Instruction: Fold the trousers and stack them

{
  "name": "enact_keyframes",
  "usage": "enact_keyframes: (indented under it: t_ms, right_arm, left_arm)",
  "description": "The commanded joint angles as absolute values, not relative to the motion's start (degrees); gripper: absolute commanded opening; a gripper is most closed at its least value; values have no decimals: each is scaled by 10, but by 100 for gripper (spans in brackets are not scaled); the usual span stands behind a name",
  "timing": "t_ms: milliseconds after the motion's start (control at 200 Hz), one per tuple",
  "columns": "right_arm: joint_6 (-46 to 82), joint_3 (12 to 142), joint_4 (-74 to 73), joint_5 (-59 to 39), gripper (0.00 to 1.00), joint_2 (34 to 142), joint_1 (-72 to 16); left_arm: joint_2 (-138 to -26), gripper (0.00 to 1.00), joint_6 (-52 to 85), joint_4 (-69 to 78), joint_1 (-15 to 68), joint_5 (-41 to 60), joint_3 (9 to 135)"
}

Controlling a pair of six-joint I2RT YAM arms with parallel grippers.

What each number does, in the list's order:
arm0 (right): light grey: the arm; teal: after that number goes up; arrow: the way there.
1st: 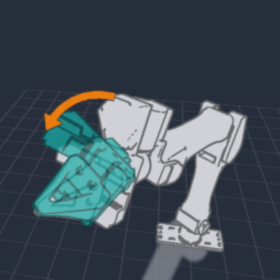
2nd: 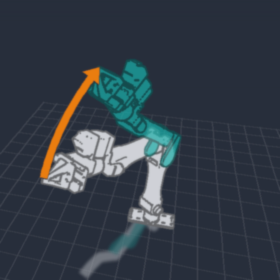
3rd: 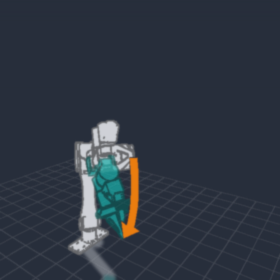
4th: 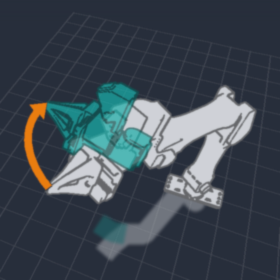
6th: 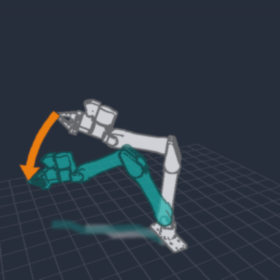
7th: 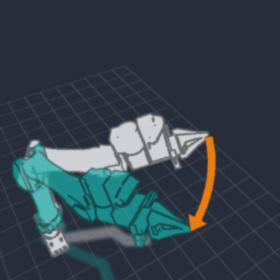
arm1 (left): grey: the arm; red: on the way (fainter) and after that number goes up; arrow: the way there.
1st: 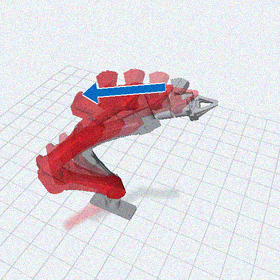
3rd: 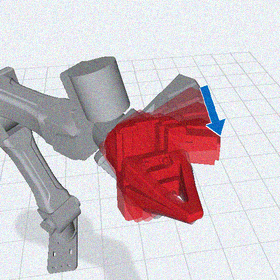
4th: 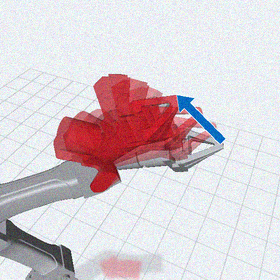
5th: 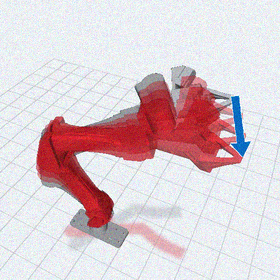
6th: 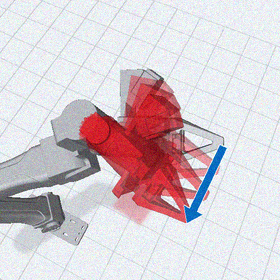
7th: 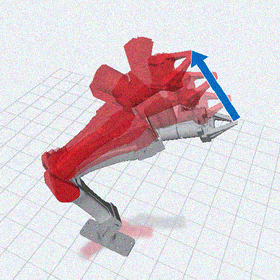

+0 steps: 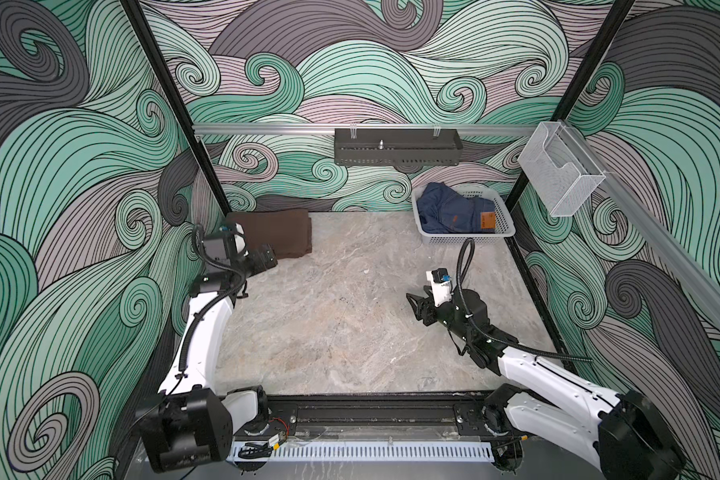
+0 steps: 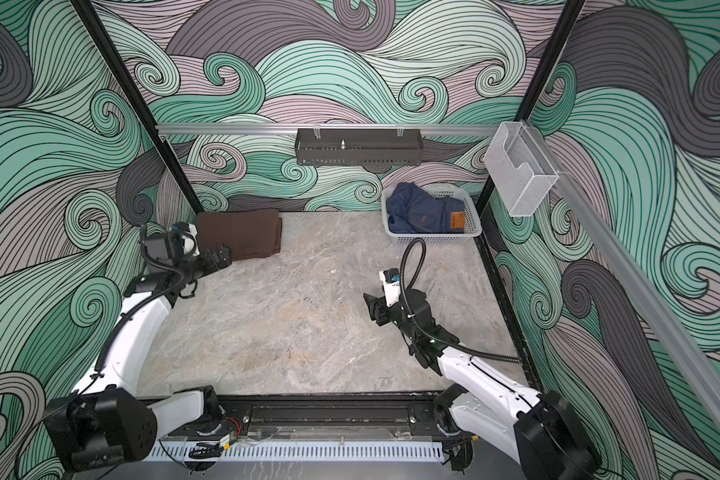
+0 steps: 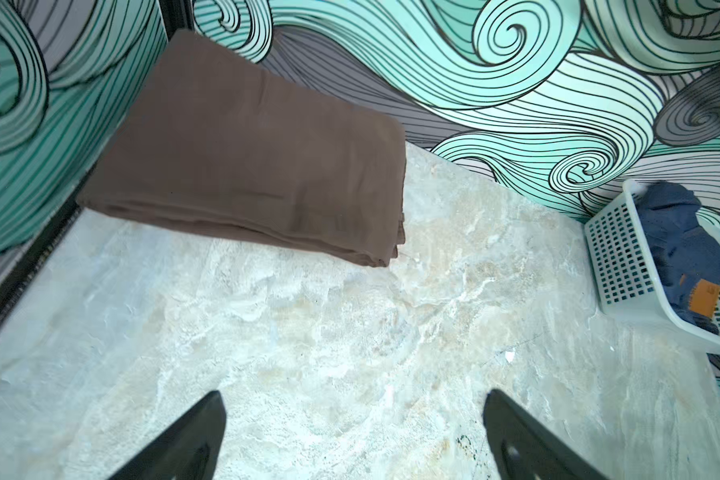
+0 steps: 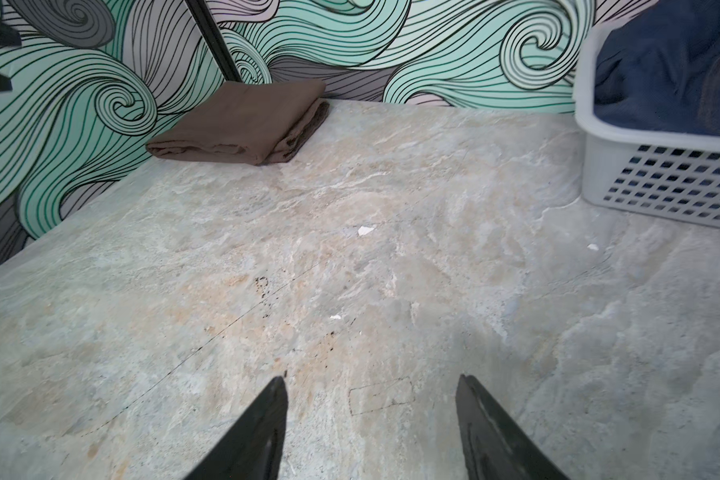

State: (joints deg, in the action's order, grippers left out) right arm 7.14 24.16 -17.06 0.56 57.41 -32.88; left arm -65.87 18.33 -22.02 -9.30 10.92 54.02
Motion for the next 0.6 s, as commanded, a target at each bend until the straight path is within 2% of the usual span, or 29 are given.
enact_keyframes:
  t_ms: [0, 180, 325, 420, 595]
  right_arm:
    - [3, 281, -170, 81, 71, 570, -327]
    - [-37, 284, -254, 214, 84, 612, -307]
    - [-16, 259, -307, 275, 89, 645, -264]
    - [-14, 238, -333, 307, 99, 654, -237]
    - [-15, 204, -382, 328, 99, 660, -178]
  left_arm:
    - [-640, 99, 234, -142, -91, 94, 490]
    - [-654, 98, 276, -141, -90, 15, 444]
    - [-649, 99, 303, -101, -91, -44, 399]
    - [-629, 99, 303, -78, -91, -99, 366]
    - [-588, 99, 299, -43, -91, -190, 315]
